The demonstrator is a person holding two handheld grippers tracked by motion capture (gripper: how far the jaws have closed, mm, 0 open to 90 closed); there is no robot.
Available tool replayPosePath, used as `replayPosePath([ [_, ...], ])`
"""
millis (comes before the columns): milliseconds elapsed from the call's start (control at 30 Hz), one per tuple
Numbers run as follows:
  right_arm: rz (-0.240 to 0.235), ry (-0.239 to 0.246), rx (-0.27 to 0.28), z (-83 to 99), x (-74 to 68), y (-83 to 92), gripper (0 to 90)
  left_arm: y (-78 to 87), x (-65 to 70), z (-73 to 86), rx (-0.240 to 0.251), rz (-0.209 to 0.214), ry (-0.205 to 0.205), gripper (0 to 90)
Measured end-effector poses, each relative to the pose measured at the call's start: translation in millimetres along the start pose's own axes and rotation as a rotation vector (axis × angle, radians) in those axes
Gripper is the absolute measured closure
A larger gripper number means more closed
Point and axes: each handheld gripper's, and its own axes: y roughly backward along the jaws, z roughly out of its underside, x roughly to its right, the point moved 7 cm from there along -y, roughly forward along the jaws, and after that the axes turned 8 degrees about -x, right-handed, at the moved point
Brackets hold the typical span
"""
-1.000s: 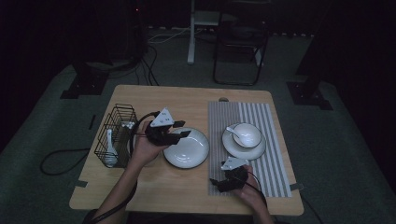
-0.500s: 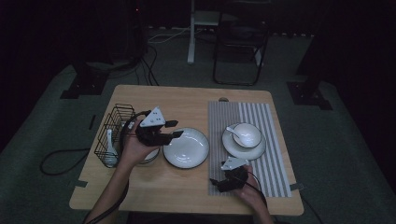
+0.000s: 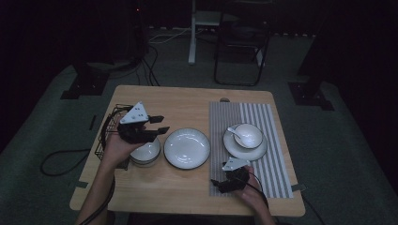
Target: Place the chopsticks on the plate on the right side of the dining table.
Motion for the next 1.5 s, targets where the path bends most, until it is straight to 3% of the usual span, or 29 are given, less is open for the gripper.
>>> replayPosePath([
  [133, 0.0, 0.0, 0.0, 0.0, 0.0, 0.0, 14.8, 11.1, -8.8, 1.3, -0.002, -0.014, -0.019, 54.0],
  [400, -0.001, -0.001, 0.0, 0.0, 0.1, 0.0, 14.8, 24.5, -29.5, 7.0, 0.009, 0.018, -0.011, 53.9],
  [567, -0.001, -0.001, -0.001, 0.0, 0.1, -0.1, 14.8, 27.4, -41.3, 13.3, -0.012, 0.041, -0.011, 53.9],
  [700, -0.001, -0.001, 0.0, 0.0, 0.2, -0.1, 14.8, 27.6, -53.5, 21.6, -0.019, 0.066, 0.013, 54.1],
  [767, -0.001, -0.001, 0.0, 0.0, 0.2, -0.1, 14.8, 27.6, -53.5, 21.6, -0.019, 0.066, 0.013, 54.2],
  [800, -0.002, 0.0, 0.0, 0.0, 0.3, -0.1, 14.8, 26.5, -60.1, 29.2, -0.034, 0.065, 0.029, 54.4],
  [1267, -0.001, 0.0, -0.001, 0.0, 0.2, -0.1, 14.8, 25.3, -65.5, 49.6, -0.063, 0.069, 0.061, 55.0],
  [1500, 0.0, 0.0, -0.001, 0.0, 0.2, -0.1, 14.8, 19.1, -67.8, 56.2, -0.093, 0.041, 0.075, 57.1],
])
